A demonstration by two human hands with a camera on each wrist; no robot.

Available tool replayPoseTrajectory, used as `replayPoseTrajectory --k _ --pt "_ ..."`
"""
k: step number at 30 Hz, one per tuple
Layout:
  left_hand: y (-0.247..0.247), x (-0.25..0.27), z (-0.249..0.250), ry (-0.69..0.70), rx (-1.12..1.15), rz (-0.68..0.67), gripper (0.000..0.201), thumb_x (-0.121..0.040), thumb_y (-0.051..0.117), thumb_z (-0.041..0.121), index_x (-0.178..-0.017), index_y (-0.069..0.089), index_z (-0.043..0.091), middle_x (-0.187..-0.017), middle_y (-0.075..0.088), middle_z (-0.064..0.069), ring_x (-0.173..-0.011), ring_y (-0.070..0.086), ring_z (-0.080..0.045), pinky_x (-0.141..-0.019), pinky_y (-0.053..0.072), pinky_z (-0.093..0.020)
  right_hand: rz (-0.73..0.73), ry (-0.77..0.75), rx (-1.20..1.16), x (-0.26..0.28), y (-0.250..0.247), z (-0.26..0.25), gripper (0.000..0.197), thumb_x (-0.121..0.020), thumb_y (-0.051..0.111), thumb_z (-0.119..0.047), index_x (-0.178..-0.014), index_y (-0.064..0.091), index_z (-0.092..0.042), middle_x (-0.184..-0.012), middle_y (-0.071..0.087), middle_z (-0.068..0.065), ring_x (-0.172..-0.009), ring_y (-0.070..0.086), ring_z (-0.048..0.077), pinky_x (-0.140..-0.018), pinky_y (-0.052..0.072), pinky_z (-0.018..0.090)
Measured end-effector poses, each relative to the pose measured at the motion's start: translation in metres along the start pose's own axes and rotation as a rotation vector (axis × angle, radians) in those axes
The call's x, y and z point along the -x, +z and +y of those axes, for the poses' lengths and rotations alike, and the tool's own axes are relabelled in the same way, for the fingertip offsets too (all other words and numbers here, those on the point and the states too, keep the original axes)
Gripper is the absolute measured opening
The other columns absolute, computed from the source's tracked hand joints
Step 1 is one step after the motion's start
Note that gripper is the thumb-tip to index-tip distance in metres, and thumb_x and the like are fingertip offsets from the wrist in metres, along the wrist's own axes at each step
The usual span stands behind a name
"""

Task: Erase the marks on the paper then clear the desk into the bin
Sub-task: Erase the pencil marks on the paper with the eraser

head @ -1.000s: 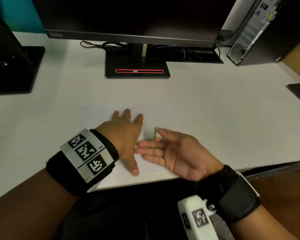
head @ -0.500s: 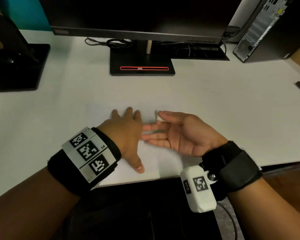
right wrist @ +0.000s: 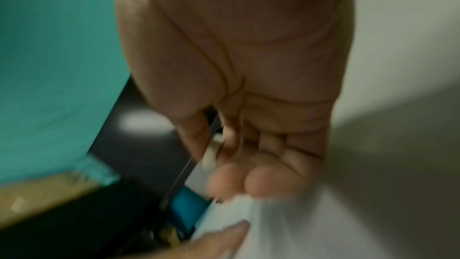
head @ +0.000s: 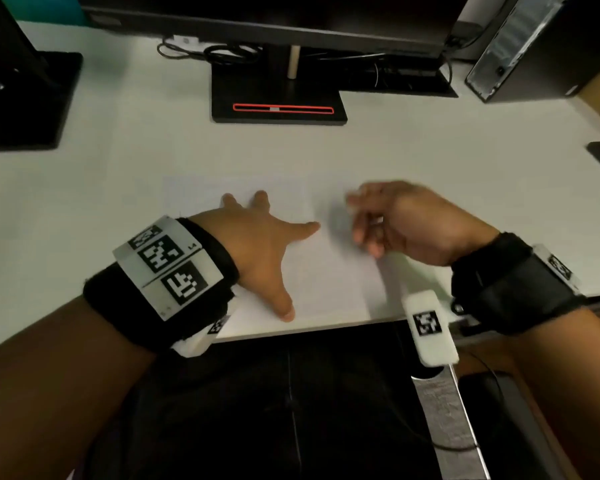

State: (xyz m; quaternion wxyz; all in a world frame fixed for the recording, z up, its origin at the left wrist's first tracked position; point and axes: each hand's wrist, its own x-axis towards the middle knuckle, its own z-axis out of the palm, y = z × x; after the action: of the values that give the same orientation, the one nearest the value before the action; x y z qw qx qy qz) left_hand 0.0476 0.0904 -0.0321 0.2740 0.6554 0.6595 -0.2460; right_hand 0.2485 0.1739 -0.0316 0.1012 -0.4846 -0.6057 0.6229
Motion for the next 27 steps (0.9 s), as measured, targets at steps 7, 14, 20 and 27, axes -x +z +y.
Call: replayPoseTrajectory --k 7,14,20,27 --pt "0.005 -0.002 0.004 -0.011 -0.002 -0.007 0.124 -0.063 0.073 0.080 -0.143 -0.022 0.066 -0.162 -0.029 -0.011 -0.146 -0.018 -0.053 -0.113 0.029 -0.067 -0.092 -0.068 0.920 0.020 -0.002 0.016 0.038 -0.100 0.056 -0.040 -0.072 0.056 -0.013 -0.067 0.062 -0.002 -0.059 0.051 0.012 -0.064 0.044 0.035" --pt "0.005 -0.001 0.004 -0.001 0.000 -0.011 0.124 -0.065 0.072 0.079 -0.144 -0.023 0.063 -0.160 -0.033 -0.014 -0.144 -0.022 -0.055 -0.115 0.027 -0.066 -0.206 -0.171 1.053 0.031 0.027 0.020 0.039 -0.103 0.050 -0.041 -0.071 0.052 -0.019 -0.062 0.053 -0.006 -0.056 0.049 0.007 -0.056 0.037 0.022" --pt "0.005 -0.001 0.003 0.001 -0.008 -0.008 0.124 -0.065 0.071 0.079 -0.144 -0.023 0.063 -0.160 -0.033 -0.015 -0.144 -0.021 -0.057 -0.115 0.023 -0.067 -0.134 -0.189 1.054 0.024 0.020 0.022 0.039 -0.102 0.050 -0.042 -0.071 0.051 -0.018 -0.065 0.057 -0.002 -0.060 0.053 0.013 -0.058 0.040 0.026" --pt "0.004 -0.002 0.004 -0.003 0.000 -0.022 0.124 -0.065 0.072 0.079 -0.143 -0.023 0.064 -0.159 -0.035 -0.014 -0.143 -0.023 -0.056 -0.114 0.024 -0.069 -0.106 -0.186 1.053 0.017 0.011 0.017 0.041 -0.102 0.049 -0.041 -0.073 0.053 -0.013 -0.066 0.057 -0.001 -0.062 0.052 0.017 -0.061 0.040 0.033"
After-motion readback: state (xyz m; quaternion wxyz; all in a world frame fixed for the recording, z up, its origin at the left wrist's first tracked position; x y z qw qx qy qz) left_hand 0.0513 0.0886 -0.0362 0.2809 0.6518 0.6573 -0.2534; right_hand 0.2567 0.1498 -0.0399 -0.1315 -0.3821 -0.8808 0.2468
